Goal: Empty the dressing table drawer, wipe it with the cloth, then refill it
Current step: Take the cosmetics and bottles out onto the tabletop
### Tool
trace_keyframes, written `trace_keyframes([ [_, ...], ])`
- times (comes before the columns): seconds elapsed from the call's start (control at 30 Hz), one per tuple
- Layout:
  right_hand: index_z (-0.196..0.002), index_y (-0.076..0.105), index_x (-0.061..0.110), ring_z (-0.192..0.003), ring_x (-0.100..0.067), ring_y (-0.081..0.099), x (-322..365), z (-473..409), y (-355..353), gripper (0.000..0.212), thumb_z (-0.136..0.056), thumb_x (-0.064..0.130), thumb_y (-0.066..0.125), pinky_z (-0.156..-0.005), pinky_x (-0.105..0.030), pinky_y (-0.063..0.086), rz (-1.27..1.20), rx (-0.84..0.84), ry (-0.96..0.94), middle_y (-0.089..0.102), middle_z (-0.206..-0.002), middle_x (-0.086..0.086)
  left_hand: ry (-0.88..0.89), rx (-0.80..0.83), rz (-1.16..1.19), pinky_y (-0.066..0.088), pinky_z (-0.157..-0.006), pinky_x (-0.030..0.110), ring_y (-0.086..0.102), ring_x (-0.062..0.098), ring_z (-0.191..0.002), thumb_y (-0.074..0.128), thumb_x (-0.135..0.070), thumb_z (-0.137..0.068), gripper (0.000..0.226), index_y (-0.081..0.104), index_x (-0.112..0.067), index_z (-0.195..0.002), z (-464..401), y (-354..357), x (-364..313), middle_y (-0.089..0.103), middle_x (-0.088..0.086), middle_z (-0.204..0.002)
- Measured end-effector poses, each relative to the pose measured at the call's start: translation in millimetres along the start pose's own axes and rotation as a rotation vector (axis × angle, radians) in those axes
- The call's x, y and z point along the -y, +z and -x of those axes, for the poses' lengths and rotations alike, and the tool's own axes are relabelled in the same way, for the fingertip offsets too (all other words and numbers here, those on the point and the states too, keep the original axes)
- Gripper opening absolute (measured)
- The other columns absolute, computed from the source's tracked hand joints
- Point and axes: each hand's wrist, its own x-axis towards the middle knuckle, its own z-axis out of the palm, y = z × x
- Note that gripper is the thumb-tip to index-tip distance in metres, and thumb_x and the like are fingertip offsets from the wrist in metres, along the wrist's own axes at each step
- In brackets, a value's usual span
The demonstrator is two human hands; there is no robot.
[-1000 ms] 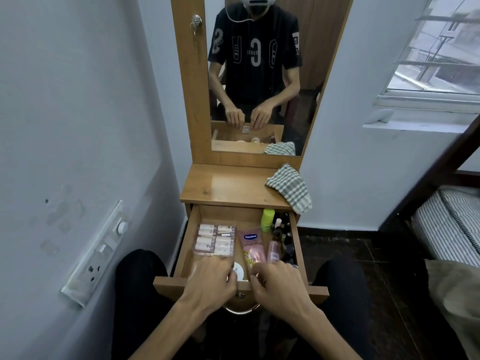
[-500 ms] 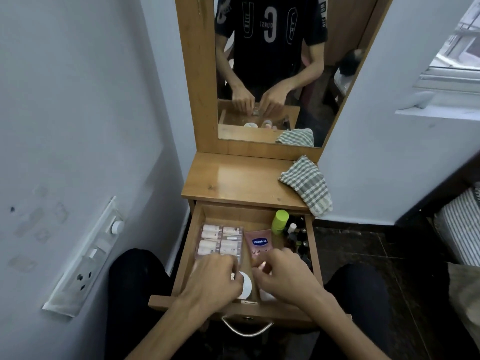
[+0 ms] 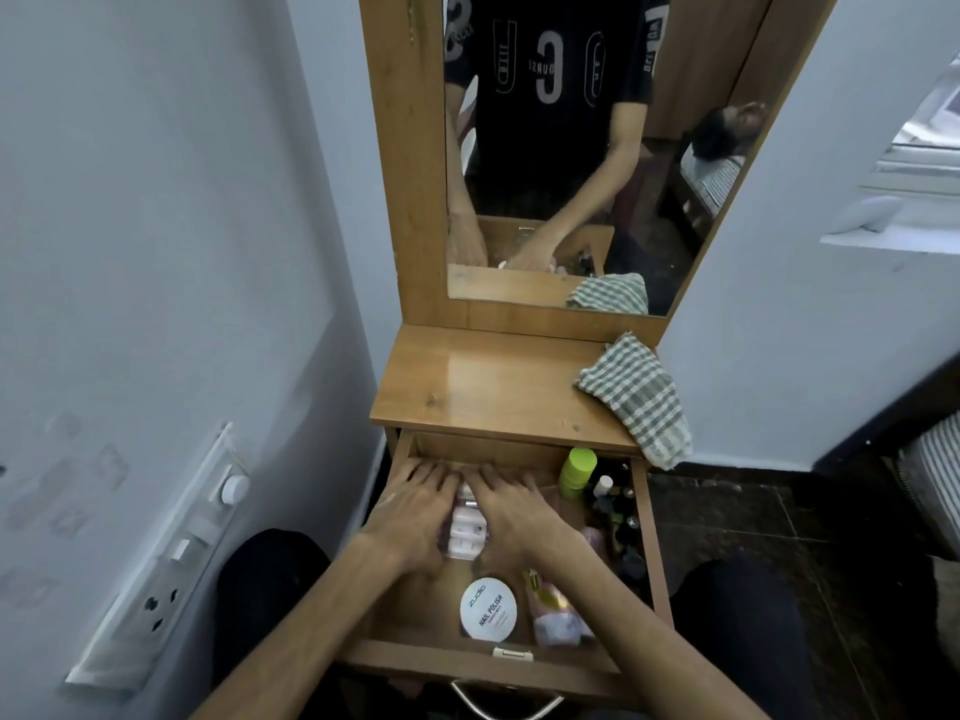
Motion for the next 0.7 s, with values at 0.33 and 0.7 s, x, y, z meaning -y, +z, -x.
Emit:
trace_keyframes([
  [0.33,-0.158,0.029,0.021,-0.137,-0.023,0.043,-11.3,36.4,-28.2,0.117,-0.063,0.058,0.087,-0.116,-0.041,0.037,-0.163,-0.147,-0.122,0.046,-0.152,-0.002,0.096,-0.228,0.298,0.023,-0.115,0.026,0.037,0.006,-0.127,0.069,-0.055,-0.061,0.093,0.035,-0.03,-0.144,25.9,-15.2,11.0,0.039,-0.012,-0.132],
  [0.7,-0.15,0.042,0.028,-0.13,-0.014,0.047,-41.9,31.7,-133.1,0.099,-0.065,0.051,0.088,-0.112,-0.038,0.039,-0.23,-0.332,-0.125,0.053,-0.146,0.003,0.142,-0.38,0.369,0.034,-0.101,0.022,0.034,0.0,-0.118,0.083,-0.045,-0.06,0.095,0.039,-0.03,-0.144,-7.5,-115.5,26.7,0.037,-0.015,-0.135],
])
